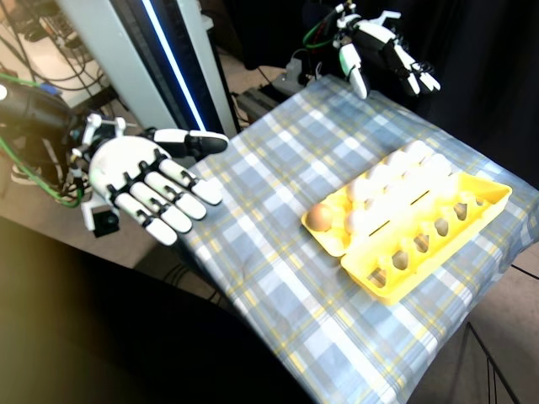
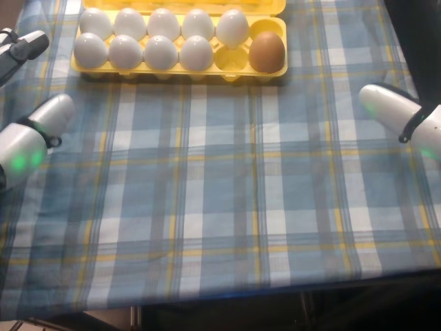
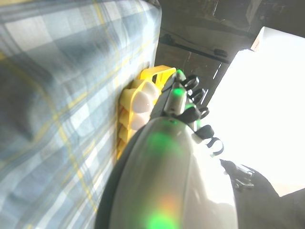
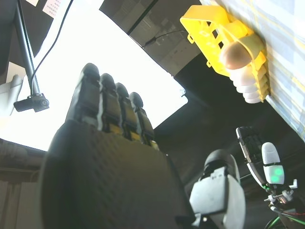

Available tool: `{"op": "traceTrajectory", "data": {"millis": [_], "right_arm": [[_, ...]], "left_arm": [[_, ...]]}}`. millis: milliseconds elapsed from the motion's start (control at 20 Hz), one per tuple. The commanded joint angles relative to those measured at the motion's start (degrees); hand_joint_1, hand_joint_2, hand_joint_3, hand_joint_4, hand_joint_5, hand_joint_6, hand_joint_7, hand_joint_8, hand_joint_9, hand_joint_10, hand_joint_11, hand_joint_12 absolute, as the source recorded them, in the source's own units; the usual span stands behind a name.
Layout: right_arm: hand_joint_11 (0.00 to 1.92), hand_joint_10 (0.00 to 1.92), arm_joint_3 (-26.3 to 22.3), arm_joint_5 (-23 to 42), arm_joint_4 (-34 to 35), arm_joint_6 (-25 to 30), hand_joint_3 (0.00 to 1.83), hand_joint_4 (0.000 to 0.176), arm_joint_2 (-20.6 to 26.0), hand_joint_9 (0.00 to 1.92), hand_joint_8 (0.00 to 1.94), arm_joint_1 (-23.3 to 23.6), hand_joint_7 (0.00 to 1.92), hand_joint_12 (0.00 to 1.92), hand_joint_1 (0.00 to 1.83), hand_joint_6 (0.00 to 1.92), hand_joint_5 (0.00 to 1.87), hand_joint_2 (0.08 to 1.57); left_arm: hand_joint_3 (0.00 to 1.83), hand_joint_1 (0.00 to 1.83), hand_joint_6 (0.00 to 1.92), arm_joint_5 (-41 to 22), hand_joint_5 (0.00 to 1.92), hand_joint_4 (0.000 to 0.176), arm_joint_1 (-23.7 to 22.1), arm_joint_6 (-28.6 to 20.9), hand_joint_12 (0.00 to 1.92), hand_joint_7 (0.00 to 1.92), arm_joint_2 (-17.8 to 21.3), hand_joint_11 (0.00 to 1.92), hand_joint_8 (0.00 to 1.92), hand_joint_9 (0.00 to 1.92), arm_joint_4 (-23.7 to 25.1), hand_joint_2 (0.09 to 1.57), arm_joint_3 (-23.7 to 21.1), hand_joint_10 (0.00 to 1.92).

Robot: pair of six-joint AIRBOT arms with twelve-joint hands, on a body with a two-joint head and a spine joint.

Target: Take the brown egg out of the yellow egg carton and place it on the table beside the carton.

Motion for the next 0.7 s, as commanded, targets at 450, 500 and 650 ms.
{"op": "traceTrajectory", "data": {"millis": [450,500,650], "right_arm": [[0.0,0.0,4.8,-1.8,-7.5,0.0,0.0,0.027,0.4,0.02,0.01,8.9,0.19,0.0,0.12,0.01,0.11,1.02],[0.01,0.01,6.5,-4.3,-8.6,0.0,0.0,0.021,-0.3,0.05,0.02,11.3,0.23,0.0,0.16,0.01,0.15,1.02],[0.0,0.0,11.0,-11.0,-9.8,0.5,0.0,0.0,-3.4,0.07,0.01,16.4,0.3,0.0,0.21,0.02,0.21,1.0]], "left_arm": [[0.01,0.58,0.0,-6.7,0.44,0.057,-0.2,-0.3,0.0,0.15,0.0,0.0,0.0,0.0,2.5,1.3,0.8,0.0],[0.0,0.58,0.0,-6.5,0.44,0.057,-0.2,-0.3,0.0,0.15,-0.1,0.0,0.0,0.0,2.5,1.3,0.9,0.0],[0.0,0.6,0.0,-6.0,0.45,0.052,-0.2,-0.4,0.0,0.15,-0.3,0.0,0.0,0.0,2.2,1.3,1.1,0.0]]}}
